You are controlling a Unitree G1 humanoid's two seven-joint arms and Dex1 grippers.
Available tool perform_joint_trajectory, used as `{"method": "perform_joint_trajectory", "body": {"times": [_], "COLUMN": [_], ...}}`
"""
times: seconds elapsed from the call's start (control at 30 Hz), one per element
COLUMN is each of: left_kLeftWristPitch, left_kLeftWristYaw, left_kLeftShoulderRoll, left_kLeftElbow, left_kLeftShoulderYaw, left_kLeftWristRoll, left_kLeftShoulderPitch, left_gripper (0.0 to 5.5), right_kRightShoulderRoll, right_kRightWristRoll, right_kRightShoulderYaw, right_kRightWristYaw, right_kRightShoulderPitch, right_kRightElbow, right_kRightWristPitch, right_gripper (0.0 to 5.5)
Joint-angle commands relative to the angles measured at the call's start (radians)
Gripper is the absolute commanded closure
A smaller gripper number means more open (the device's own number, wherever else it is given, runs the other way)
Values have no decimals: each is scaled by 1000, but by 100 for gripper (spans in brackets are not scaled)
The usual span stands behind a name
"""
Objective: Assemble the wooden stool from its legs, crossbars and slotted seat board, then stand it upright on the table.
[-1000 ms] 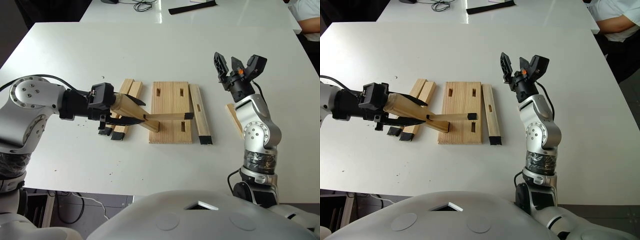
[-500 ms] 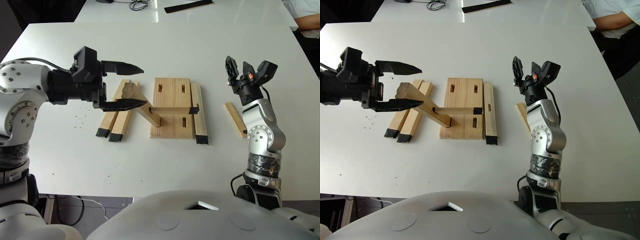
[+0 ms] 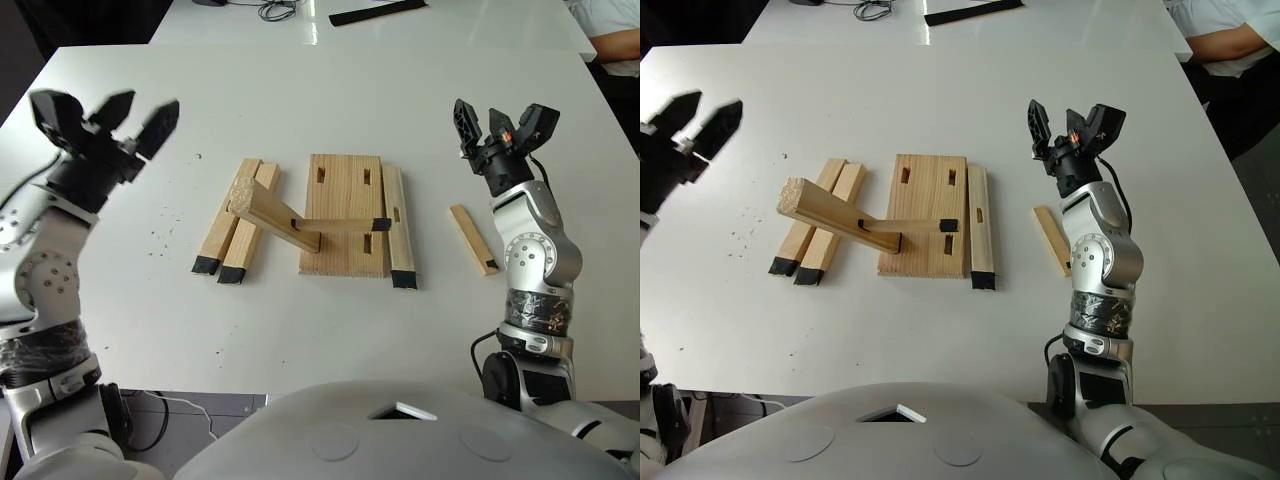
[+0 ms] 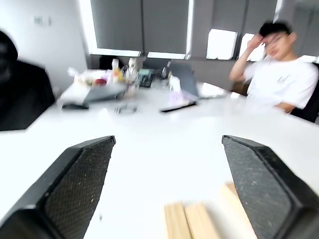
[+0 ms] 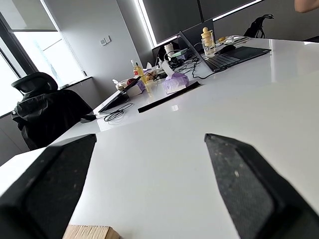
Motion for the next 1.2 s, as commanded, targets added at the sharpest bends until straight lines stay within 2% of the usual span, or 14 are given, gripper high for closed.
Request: {"method": "perform_joint_trajectory", "body": {"times": [0.03, 0.23, 0.57, 1.13, 1.2], "left_kLeftWristPitch": [-70, -49, -88, -91, -76], "left_kLeftWristYaw": [18, -52, -133, -217, -192], "left_kLeftShoulderRoll": [-96, -57, -22, 0, -3], "left_kLeftElbow": [-1, -33, 12, 19, 42], "left_kLeftShoulderYaw": [-53, -27, -110, -140, -150], "left_kLeftWristRoll": [115, 128, 231, 287, 310], "left_kLeftShoulderPitch": [215, 279, 293, 312, 307], "left_gripper": [152, 152, 152, 152, 185], "right_kRightShoulderRoll": [-12, 0, 19, 35, 37], "right_kRightWristRoll": [-13, -21, -33, -50, -51], "right_kRightShoulderYaw": [11, 11, 27, 42, 43], "right_kRightWristYaw": [11, -4, -9, -8, -8], "right_kRightShoulderPitch": [-9, 16, 21, 41, 41], "right_kRightElbow": [13, -2, 4, -1, -1], "right_kRightWristPitch": [9, 5, -8, -19, -18], "right_gripper": [149, 149, 149, 149, 149]}}
